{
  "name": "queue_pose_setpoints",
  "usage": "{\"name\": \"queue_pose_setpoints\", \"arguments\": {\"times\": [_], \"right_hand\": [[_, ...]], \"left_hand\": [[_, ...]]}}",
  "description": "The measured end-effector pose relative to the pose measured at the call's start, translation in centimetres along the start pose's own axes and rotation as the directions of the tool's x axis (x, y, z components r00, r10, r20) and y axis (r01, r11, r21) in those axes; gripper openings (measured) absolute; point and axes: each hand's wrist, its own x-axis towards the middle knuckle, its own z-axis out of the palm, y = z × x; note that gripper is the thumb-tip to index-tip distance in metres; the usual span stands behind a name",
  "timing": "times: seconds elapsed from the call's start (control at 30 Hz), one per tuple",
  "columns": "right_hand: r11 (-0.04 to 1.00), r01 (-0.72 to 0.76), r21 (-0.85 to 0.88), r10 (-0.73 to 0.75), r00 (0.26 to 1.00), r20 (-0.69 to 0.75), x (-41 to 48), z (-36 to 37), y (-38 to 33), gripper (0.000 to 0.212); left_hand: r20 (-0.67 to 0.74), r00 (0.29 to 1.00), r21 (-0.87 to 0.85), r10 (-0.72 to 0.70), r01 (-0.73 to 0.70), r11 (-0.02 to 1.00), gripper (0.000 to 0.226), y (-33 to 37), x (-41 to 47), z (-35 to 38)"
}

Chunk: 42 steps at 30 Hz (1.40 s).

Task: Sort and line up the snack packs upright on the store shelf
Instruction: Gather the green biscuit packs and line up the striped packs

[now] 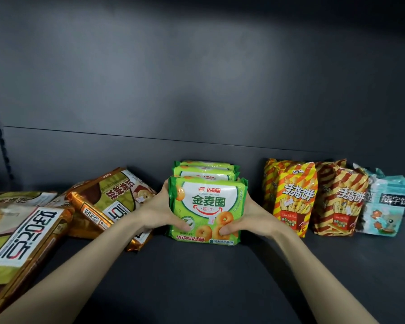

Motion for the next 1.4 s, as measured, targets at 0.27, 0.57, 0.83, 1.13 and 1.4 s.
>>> {"name": "queue_pose_setpoints", "arguments": {"times": [0.27, 0.57, 0.83, 1.13, 1.4], "right_hand": [[0.999, 0.019, -0.031, -0.021, 0.998, -0.065, 0.0, -0.1, 0.3, 0.096], [0.988, -0.031, -0.152, 0.011, 0.992, -0.128, -0.7, -0.3, -0.6, 0.104], [0.916, -0.073, -0.394, -0.037, 0.963, -0.266, -2.7, -0.8, -4.9, 0.093], [0.755, -0.026, -0.656, -0.164, 0.96, -0.227, -2.8, -1.1, -9.0, 0.062], [0.654, 0.137, -0.744, -0.294, 0.952, -0.082, -0.7, 3.0, -12.8, 0.053]], "left_hand": [[-0.093, 0.992, 0.15, 0.08, -0.066, 0.986, 0.11, 0.2, -0.1, 0.9], [-0.198, 0.976, 0.389, 0.088, -0.004, 0.921, 0.112, 0.8, -0.7, 0.9], [-0.181, 0.981, 0.497, 0.066, 0.033, 0.867, 0.06, 3.3, -2.7, -0.2], [-0.296, 0.936, 0.705, 0.189, 0.08, 0.705, 0.047, 6.9, -7.0, -2.9], [-0.37, 0.916, 0.781, 0.158, 0.214, 0.587, 0.044, 7.3, -13.7, -6.9]]}}
